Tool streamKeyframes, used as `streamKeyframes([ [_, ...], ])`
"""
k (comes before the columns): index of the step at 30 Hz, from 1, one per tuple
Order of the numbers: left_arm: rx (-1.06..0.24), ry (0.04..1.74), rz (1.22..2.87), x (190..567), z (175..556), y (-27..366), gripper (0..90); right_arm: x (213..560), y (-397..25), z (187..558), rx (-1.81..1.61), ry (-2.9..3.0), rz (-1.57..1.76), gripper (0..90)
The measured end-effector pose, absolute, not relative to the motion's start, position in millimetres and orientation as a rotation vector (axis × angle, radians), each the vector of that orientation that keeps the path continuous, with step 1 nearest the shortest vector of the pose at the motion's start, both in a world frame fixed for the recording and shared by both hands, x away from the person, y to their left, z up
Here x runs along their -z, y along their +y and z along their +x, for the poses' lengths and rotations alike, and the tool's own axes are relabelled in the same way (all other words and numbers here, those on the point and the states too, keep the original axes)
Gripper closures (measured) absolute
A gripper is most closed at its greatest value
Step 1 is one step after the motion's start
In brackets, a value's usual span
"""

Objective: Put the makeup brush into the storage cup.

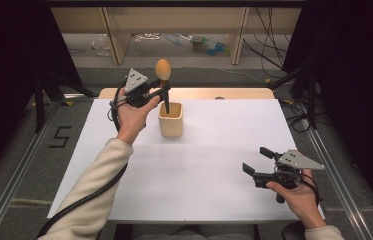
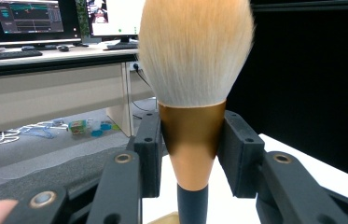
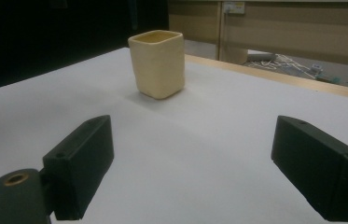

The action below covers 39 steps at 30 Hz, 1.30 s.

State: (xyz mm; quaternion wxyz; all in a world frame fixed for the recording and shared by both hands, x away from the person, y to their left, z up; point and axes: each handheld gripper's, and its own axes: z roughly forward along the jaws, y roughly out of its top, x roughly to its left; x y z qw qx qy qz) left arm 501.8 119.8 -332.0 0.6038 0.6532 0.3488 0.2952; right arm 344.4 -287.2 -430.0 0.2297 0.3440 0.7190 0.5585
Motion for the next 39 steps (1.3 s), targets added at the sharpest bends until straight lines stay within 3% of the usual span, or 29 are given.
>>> streamKeyframes([
  [39, -0.731, 0.799, 1.506, 339, 513, 117, 62.4, 430, -287, 344, -1.538, 1.981, 0.951, 14.1],
])
